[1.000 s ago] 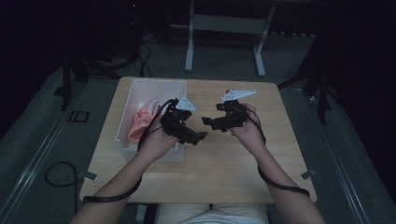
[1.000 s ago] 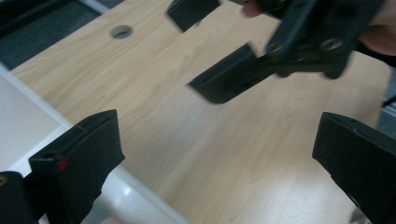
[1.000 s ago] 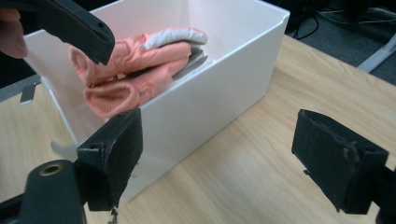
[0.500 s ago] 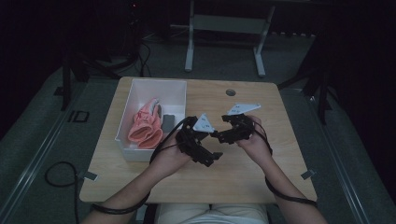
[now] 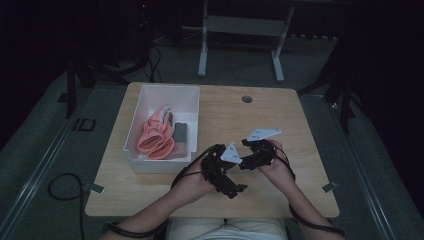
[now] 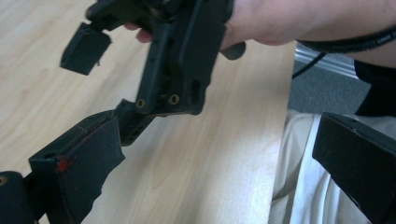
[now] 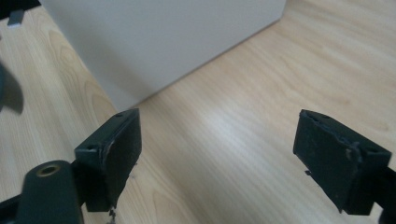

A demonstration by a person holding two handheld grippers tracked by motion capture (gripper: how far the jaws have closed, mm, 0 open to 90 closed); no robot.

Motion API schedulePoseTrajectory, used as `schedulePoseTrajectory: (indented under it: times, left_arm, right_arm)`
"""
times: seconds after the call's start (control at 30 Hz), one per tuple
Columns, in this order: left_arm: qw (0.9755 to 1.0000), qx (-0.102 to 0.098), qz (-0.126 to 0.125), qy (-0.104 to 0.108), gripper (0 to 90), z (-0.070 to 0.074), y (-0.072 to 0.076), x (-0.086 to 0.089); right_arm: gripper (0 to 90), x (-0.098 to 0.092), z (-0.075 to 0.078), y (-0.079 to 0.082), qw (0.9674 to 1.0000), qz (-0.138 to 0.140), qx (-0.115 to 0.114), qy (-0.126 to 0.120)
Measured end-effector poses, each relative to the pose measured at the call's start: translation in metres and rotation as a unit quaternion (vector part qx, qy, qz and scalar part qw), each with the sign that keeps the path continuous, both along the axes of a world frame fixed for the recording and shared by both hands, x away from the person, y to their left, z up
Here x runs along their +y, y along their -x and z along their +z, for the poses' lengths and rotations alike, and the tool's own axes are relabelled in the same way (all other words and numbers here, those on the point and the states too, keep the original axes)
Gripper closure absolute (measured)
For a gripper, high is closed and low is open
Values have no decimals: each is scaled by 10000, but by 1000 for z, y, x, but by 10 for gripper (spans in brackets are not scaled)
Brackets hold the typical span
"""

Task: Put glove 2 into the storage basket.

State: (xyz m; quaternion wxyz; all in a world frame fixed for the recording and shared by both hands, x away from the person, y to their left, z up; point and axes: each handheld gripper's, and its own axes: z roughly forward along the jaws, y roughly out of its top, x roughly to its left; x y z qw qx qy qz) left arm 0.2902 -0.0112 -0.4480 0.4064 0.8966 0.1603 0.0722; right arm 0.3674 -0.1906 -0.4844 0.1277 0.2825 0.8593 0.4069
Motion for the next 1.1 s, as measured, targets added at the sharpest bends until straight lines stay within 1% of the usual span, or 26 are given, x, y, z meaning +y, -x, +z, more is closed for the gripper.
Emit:
schedulePoseTrajectory:
  times: [0.03, 0.07, 0.1, 0.13, 0.17, 0.27, 0.33, 0.4, 0.43, 0.47, 0.5, 0.53, 0.57, 0.63, 0.67, 0.7, 0.73, 0.77, 0.83, 0.87, 0.9, 0.97, 1.0, 1.03, 1.07, 1.1]
  left_arm:
    - [10000, 39, -29, -72, 12, -7, 1, -4]
    - [10000, 39, -29, -72, 12, -7, 1, -4]
    - [9999, 70, -65, -134, 12, -14, 2, -7]
    - [9999, 70, -65, -134, 12, -14, 2, -7]
    - [9998, 103, -100, -160, 12, -21, 3, -10]
    - [9997, 124, -129, -189, 12, -26, 4, -13]
    - [9995, 111, -162, -234, 12, -37, 5, -16]
    - [9995, 126, -155, -245, 12, -40, 5, -17]
    - [9995, 201, -131, -186, 12, -47, 3, -16]
    - [9995, 201, -131, -186, 12, -47, 3, -16]
    - [9993, 337, -120, -129, 12, -54, 0, -15]
    - [9993, 337, -120, -129, 12, -54, 0, -15]
    - [9993, 328, -104, -128, 12, -59, 0, -15]
    - [9994, 233, -87, -229, 12, -65, -1, -16]
    - [9994, 233, -87, -229, 12, -65, -1, -16]
    - [9995, 212, -38, -217, 12, -71, -1, -17]
    - [9995, 198, -45, -256, 12, -74, -2, -17]
    - [9996, 212, -12, -211, 12, -77, -2, -17]
    - [9995, 229, -9, -205, 12, -79, -2, -17]
    - [9995, 231, 28, -204, 12, -83, -3, -17]
    - [9995, 214, 33, -229, 12, -85, -2, -18]
    - [9994, 183, 2, -307, 12, -89, -2, -18]
    - [9994, 183, 2, -307, 12, -89, -2, -18]
    - [9994, 223, 19, -248, 12, -92, -1, -20]
    - [9994, 223, 19, -248, 12, -92, -1, -20]
    - [9994, 281, 16, -205, 12, -95, 0, -20]
  right_arm:
    - [146, -3, -6, 1, 10000, 0, 24, 62]
    - [146, -3, -6, 1, 10000, 0, 24, 62]
    - [145, -7, -11, 1, 9999, -52, 51, 68]
    - [145, -7, -11, 1, 9999, -52, 51, 68]
    - [145, -9, -14, 1, 9999, -99, 62, 114]
    - [145, -12, -18, 1, 9998, -128, 75, 134]
    - [146, -16, -25, 0, 9997, -203, 63, 129]
    - [145, -19, -30, 0, 9995, -292, 96, 121]
    - [146, -21, -33, -1, 9993, -327, 102, 113]
    - [146, -22, -35, -1, 9992, -353, 115, 110]
    - [146, -24, -38, -2, 9991, -386, 134, 134]
    - [146, -24, -38, -2, 9991, -386, 134, 134]
    - [146, -27, -43, -3, 9987, -454, 134, 184]
    - [145, -28, -45, -3, 9985, -478, 150, 203]
    - [145, -28, -45, -3, 9985, -478, 150, 203]
    - [146, -30, -48, -4, 9984, -502, 161, 218]
    - [147, -32, -51, -4, 9980, -558, 100, 274]
    - [147, -33, -53, -5, 9978, -596, 79, 280]
    - [147, -34, -55, -5, 9976, -626, 59, 293]
    - [147, -35, -56, -5, 9974, -652, 56, 312]
    - [147, -37, -61, -6, 9971, -685, 91, 307]
    - [147, -37, -63, -5, 9970, -693, 93, 337]
    - [147, -37, -63, -5, 9970, -693, 93, 337]
    - [147, -38, -66, -5, 9969, -710, 76, 336]
    - [147, -38, -66, -5, 9969, -715, 85, 327]
    - [147, -39, -67, -5, 9969, -714, 81, 324]
